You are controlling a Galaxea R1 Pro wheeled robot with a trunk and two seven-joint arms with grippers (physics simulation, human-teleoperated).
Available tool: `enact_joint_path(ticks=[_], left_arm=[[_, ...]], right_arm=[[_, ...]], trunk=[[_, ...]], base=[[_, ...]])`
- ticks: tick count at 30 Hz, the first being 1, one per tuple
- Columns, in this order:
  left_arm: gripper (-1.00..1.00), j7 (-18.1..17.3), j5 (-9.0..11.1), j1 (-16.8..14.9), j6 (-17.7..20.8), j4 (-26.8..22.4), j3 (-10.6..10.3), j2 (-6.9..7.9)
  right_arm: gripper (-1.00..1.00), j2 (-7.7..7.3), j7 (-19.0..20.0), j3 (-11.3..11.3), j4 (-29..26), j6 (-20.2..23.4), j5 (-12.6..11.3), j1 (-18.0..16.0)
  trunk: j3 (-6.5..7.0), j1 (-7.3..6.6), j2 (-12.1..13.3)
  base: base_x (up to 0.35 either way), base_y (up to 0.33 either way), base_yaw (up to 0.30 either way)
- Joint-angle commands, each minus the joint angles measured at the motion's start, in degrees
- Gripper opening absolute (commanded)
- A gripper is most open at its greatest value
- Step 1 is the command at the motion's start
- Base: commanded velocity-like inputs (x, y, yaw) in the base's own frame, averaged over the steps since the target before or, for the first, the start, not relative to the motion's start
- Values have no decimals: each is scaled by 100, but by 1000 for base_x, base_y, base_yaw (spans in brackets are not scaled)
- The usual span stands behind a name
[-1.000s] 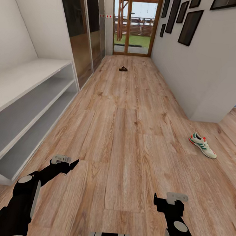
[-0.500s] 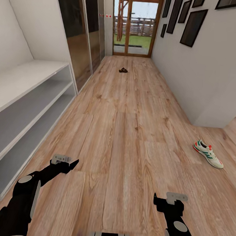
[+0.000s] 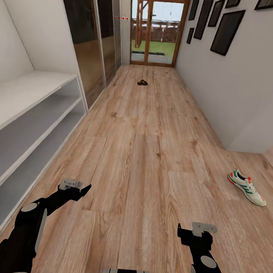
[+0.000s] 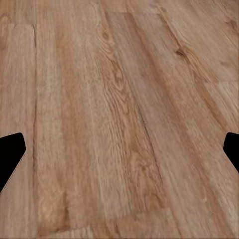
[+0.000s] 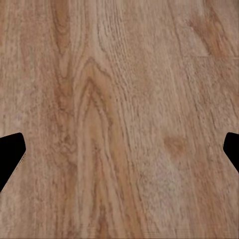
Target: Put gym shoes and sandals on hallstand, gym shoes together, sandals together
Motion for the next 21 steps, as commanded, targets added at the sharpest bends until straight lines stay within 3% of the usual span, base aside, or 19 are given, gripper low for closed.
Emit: enact_joint_path(ticks=[1,13,21], left_arm=[[100,-47,-30,-5,31,-8,18,-7],[100,-46,-30,-5,30,-8,17,-12],[100,-46,-30,-5,29,-8,17,-9]], right_arm=[[100,3,8,-2,-8,48,56,-2],[100,3,8,0,-8,54,48,-2],[100,3,8,0,-8,54,48,-2]], trunk=[[-5,2,-2],[-5,2,-2],[-5,2,-2]], base=[[265,0,0],[323,0,-9],[334,17,-217]])
